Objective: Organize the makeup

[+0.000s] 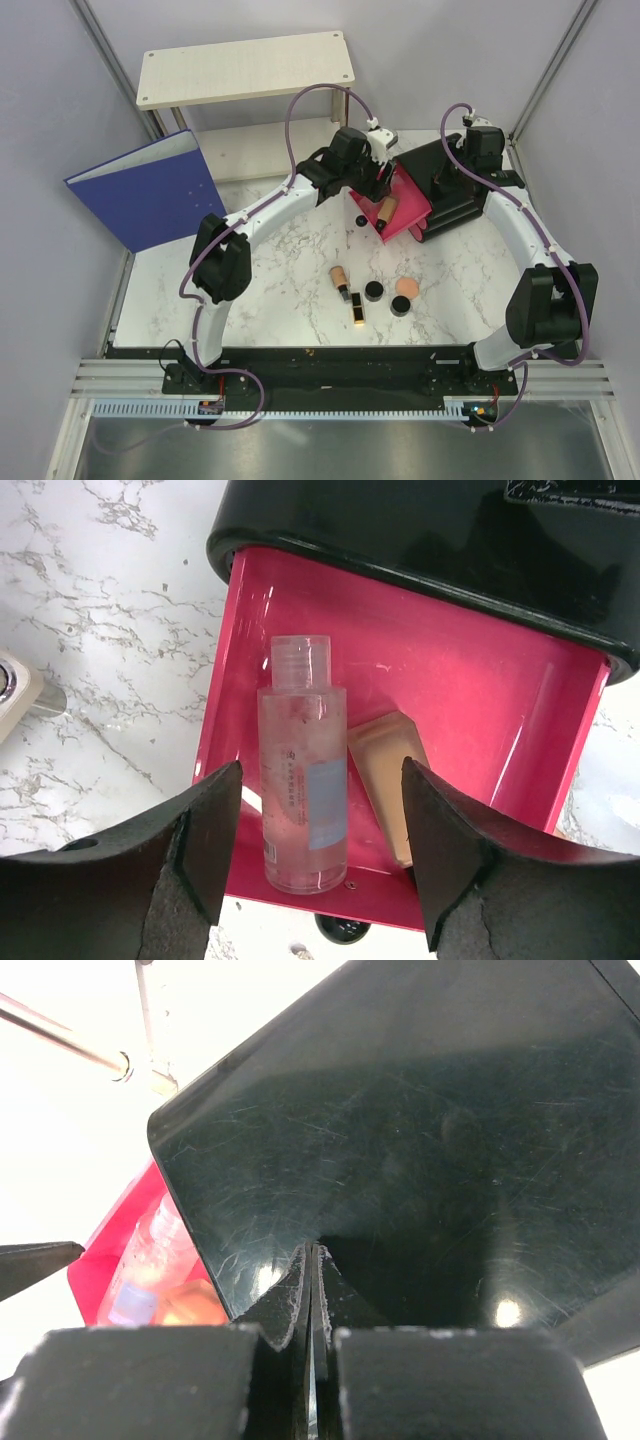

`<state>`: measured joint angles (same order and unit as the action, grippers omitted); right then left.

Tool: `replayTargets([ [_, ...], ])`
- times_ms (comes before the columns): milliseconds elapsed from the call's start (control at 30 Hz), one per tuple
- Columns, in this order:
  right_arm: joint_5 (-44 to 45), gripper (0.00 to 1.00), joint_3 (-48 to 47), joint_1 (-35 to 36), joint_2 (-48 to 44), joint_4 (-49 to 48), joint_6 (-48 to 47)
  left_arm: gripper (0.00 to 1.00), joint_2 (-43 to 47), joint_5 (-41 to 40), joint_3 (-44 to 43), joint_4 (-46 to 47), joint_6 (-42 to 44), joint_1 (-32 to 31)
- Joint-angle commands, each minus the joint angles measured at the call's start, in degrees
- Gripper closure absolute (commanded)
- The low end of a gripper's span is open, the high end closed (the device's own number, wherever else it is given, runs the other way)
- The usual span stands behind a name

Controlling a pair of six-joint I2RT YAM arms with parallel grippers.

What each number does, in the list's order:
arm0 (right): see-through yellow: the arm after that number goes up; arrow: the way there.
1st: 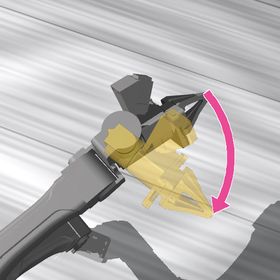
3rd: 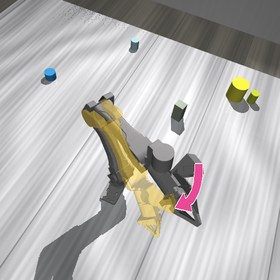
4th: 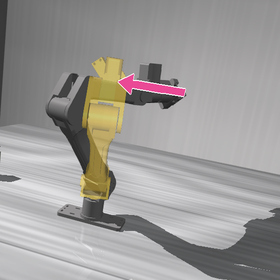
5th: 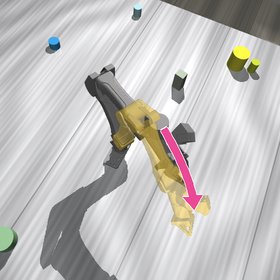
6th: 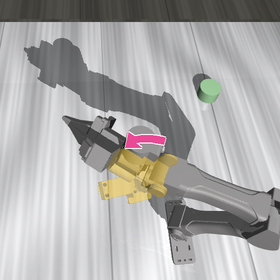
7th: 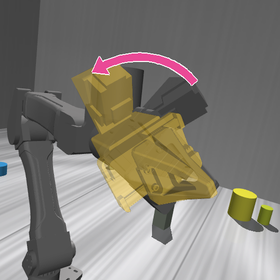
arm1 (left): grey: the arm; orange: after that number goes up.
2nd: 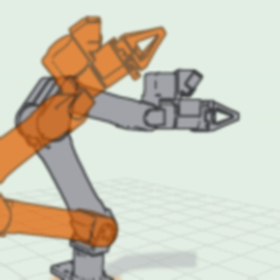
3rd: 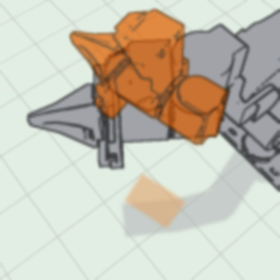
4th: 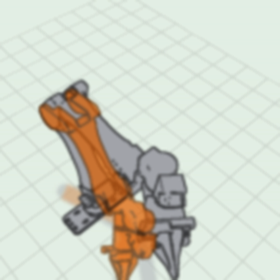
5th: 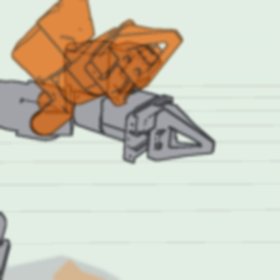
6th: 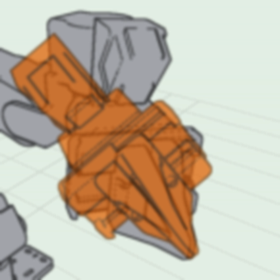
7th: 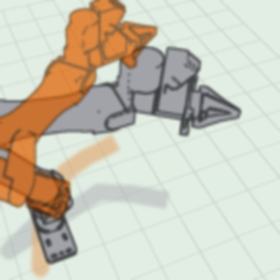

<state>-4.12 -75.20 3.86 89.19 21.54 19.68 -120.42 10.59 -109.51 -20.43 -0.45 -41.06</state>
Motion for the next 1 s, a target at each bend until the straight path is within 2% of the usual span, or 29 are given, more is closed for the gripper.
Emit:
replayTargets([
  [0, 1.39, 1.0, 5.06, 0.01, 4.94, 19.07, -1.93, 0.28, 0.97, -1.09, -3.07, 2.06, 0.27, -0.25],
  [200, 1.75, 1.0, 4.62, -0.08, 5.03, 19.42, -1.93, 0.26, 5.8, -3.03, -3.25, 2.06, 5.71, -0.25],
  [300, 1.83, 1.0, 4.36, -0.08, 5.21, 19.5, -1.93, 0.26, 11.42, -2.42, 0.6, 2.14, 7.82, -0.25],
  [467, 1.75, 1.0, 3.92, -0.08, 5.65, 19.5, -1.67, 0.26, 24.58, 0.39, 16.67, 2.32, 9.5, -0.43],
  [500, 1.66, 1.0, 3.83, 0.01, 5.91, 19.5, -1.66, 0.25, 26.79, 1.01, 22.88, 2.49, 9.94, -0.6],
  [567, 1.48, 1.0, 3.66, 0.01, 5.91, 19.42, -1.49, 0.23, 32.49, 2.06, 29.5, 3.46, 9.85, -0.69],
  [600, 1.48, 1.0, 3.57, -0.08, 6.0, 19.42, -1.4, 0.22, 34.01, 3.55, 35.28, 3.9, 9.07, -0.78],
  [700, 1.48, 1.0, 3.3, 0.01, 6.09, 19.33, -1.4, 0.21, 39.2, 6.28, 45.13, 4.16, 7.48, -1.04],
  [833, 1.57, 1.0, 3.22, 0.01, 6.17, 19.24, -1.31, 0.2, 43.51, 8.74, 53.87, 3.73, 6.69, -1.66],
  [967, 1.4, 1.0, 3.3, -0.08, 6.26, 19.07, -0.87, 0.17, 42.99, 9.45, 56.43, -0.75, 5.46, -1.92],
])
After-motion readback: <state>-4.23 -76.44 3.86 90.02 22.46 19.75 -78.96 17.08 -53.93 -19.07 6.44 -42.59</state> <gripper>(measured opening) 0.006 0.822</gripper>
